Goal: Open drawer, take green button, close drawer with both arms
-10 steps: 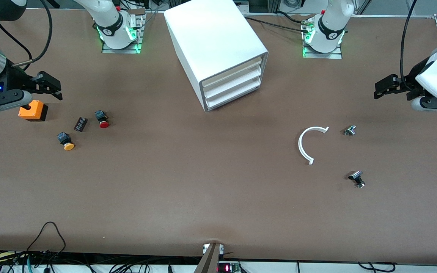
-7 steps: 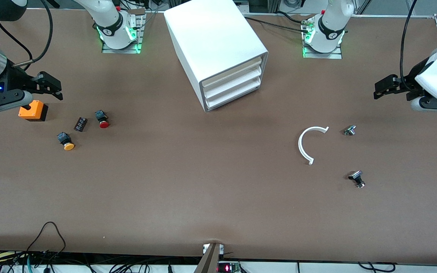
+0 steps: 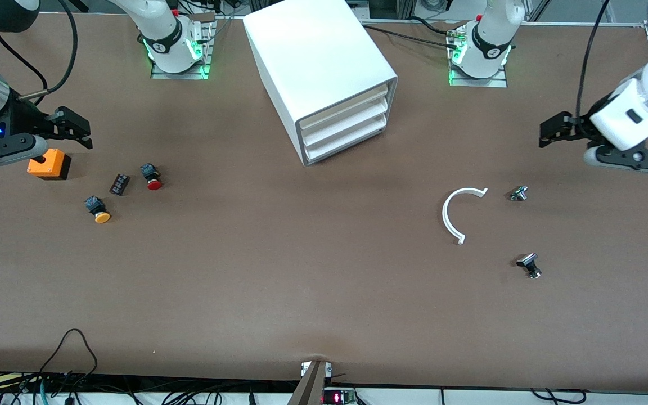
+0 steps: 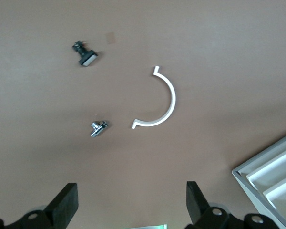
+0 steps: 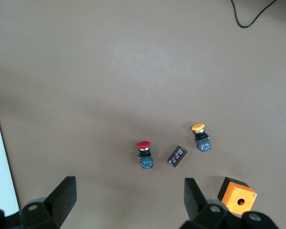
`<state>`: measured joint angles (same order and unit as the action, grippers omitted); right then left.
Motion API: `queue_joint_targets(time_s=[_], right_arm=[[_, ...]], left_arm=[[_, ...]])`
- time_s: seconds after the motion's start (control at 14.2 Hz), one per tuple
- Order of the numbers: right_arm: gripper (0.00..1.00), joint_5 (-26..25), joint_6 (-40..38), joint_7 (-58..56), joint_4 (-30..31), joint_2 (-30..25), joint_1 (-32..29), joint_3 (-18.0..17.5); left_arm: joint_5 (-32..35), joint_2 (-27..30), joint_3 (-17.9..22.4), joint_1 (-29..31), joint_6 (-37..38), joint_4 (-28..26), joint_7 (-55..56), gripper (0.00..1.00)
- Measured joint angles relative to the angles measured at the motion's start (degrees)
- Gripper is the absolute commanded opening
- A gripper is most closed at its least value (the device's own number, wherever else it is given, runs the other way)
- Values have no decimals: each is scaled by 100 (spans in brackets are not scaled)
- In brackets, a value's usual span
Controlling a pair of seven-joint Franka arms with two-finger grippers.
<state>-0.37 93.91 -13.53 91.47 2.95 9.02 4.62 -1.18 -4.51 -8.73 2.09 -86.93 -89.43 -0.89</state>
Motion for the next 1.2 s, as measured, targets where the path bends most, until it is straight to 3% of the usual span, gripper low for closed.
queue_joint_targets(time_s=[0.28, 0.71, 1.2], right_arm=[[100, 0, 0, 0, -6, 10, -2, 9], [100, 0, 0, 0, -12, 16, -4, 16], [100, 0, 0, 0, -13, 34, -5, 17]], left_arm=[[-150, -289, -281, -413, 0, 73, 11, 100], [-597, -1088, -338, -1249, -20, 304, -35, 100], [-2507, -2600, -345, -1312, -18, 536, -1349, 100]])
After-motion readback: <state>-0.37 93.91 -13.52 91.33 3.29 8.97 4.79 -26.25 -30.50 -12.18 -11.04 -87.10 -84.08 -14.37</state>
